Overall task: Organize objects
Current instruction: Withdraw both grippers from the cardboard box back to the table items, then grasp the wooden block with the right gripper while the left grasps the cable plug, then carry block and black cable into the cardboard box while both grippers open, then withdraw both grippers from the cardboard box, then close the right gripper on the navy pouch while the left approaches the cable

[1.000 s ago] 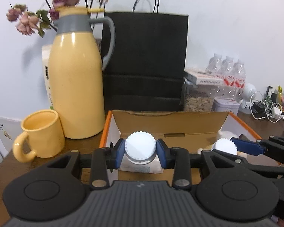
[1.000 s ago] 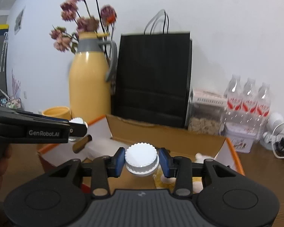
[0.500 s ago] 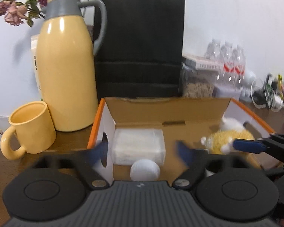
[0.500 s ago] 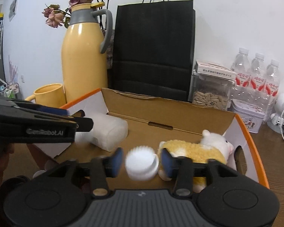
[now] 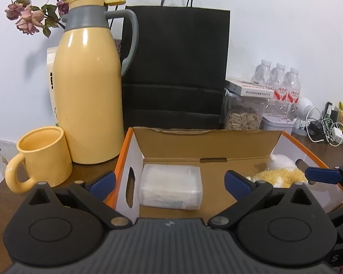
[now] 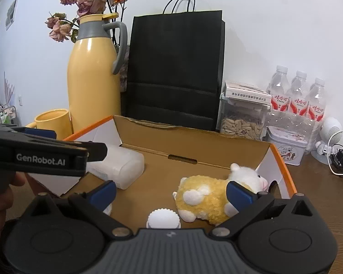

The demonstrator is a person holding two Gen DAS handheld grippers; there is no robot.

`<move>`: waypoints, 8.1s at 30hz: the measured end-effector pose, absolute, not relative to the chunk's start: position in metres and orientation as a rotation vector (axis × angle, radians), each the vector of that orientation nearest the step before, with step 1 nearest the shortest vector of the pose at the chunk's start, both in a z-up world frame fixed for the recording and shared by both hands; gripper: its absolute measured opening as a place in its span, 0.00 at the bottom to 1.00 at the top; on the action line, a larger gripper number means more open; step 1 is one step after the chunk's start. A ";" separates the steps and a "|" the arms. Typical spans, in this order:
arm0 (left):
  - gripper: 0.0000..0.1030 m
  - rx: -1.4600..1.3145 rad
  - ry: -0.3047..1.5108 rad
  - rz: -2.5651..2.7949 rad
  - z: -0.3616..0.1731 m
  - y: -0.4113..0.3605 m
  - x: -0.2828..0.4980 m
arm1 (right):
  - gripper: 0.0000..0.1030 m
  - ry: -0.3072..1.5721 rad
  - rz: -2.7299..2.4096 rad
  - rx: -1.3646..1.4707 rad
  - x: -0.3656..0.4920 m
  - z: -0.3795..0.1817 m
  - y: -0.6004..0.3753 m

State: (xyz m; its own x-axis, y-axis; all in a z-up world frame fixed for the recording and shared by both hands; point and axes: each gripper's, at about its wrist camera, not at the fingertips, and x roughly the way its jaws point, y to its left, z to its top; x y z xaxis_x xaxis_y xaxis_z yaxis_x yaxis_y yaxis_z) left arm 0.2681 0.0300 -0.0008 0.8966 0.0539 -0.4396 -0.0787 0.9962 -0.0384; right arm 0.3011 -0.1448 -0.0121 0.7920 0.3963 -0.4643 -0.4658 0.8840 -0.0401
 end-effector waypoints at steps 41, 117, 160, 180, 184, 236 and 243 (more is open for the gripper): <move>1.00 -0.100 0.544 0.188 -0.005 0.061 0.113 | 1.00 0.494 0.399 -0.199 0.145 -0.013 -0.227; 0.12 -0.040 0.723 0.041 -0.045 -0.008 0.087 | 0.23 0.487 0.452 -0.060 0.100 -0.038 -0.249; 0.11 -0.027 0.413 -0.016 0.031 -0.012 0.202 | 0.23 0.324 0.433 -0.100 0.237 0.027 -0.187; 0.59 -0.022 0.489 -0.022 -0.005 0.011 0.256 | 0.25 0.494 0.423 -0.106 0.296 -0.017 -0.178; 1.00 -0.035 0.424 0.011 -0.001 0.014 0.248 | 0.78 0.475 0.407 -0.100 0.291 -0.013 -0.181; 1.00 -0.129 0.510 0.129 -0.007 0.062 0.133 | 1.00 0.627 0.313 -0.049 0.193 -0.027 -0.164; 1.00 -0.149 0.517 0.143 -0.009 0.074 0.110 | 0.95 0.693 0.277 0.062 0.198 -0.035 -0.165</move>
State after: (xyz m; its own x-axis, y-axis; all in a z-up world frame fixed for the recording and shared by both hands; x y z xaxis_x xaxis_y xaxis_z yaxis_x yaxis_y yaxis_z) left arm 0.1104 0.0742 -0.0086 0.8598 0.0982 -0.5011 -0.1730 0.9793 -0.1050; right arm 0.1977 -0.1651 -0.0353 0.7345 0.2725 -0.6215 -0.2312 0.9615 0.1483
